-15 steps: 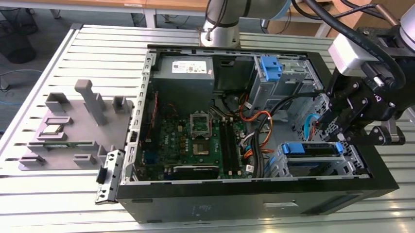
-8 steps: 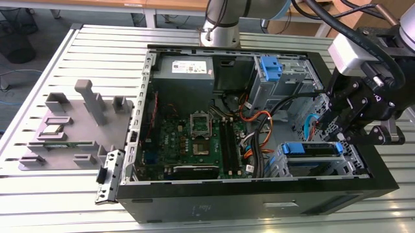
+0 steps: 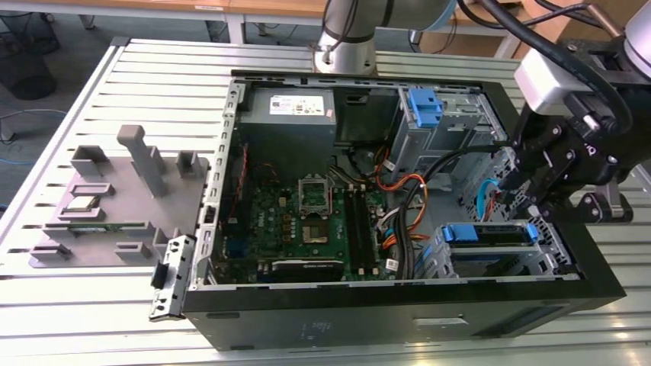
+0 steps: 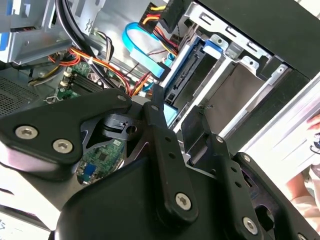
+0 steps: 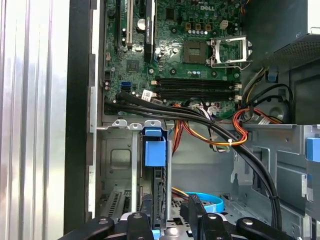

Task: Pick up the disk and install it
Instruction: 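Insert the first disk wire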

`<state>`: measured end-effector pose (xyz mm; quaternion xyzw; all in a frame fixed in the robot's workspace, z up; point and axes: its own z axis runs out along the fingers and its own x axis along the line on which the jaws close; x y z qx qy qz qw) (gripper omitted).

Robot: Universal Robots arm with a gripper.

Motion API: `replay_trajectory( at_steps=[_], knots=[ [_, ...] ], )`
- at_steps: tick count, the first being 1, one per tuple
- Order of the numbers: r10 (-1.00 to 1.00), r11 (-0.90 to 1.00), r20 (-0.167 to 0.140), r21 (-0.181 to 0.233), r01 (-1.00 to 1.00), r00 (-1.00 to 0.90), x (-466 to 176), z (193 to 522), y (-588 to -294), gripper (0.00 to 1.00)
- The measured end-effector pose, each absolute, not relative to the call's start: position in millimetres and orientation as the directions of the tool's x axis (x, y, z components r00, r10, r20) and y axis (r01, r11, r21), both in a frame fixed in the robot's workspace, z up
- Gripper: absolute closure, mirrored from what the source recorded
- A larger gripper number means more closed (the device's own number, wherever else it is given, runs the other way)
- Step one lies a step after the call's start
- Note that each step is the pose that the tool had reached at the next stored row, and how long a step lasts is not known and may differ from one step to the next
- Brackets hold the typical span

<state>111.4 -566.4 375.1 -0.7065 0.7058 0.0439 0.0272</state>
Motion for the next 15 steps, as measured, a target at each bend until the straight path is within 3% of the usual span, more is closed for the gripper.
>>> replay_trajectory(
  at_steps=[15],
  knots=[
    [-0.998,-0.001,-0.063,0.024,-1.000,0.000,117,373,-549,0.58]
  ],
)
